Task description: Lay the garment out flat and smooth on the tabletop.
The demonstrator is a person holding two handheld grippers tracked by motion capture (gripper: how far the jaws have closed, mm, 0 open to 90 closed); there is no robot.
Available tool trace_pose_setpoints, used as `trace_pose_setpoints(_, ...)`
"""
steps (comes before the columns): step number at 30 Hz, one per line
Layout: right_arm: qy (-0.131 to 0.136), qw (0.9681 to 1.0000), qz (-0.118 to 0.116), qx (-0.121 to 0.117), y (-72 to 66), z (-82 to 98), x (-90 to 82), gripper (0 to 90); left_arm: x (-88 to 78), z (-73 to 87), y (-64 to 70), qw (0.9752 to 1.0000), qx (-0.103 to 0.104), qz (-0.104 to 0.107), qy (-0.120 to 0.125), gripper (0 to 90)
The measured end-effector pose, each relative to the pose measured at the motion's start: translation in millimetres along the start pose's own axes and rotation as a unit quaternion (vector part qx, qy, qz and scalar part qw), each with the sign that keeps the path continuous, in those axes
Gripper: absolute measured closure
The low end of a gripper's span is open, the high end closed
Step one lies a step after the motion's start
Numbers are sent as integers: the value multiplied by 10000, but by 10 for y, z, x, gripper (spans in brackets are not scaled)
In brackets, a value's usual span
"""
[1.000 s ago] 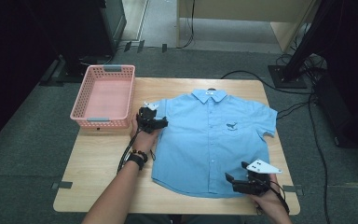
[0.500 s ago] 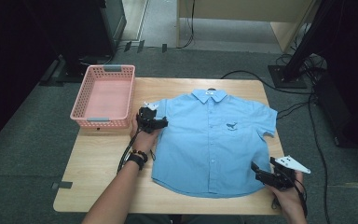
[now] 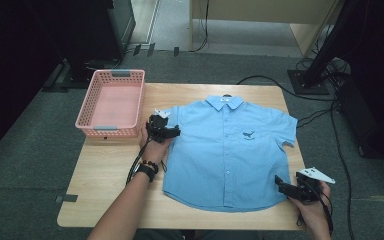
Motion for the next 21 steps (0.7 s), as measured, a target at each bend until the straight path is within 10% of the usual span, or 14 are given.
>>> trace_pose_setpoints(8,-177,9988,195,-401,-93,5,41,105,11,-3,24,9992,152,346,-98,19)
trace_pose_setpoints(21,-171,9989,181,-400,-88,1,46,103,-127,-11,84,9977,260,582,-246,0)
Point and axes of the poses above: each handheld gripper's, and its own axes: x roughly forward along the jaws, z roughly out of its underside, y roughly to its right, the point moved 3 cm from there along x, roughly forward along the jaws, and after that the axes turned 2 degrees about y, right-handed, at the moved point
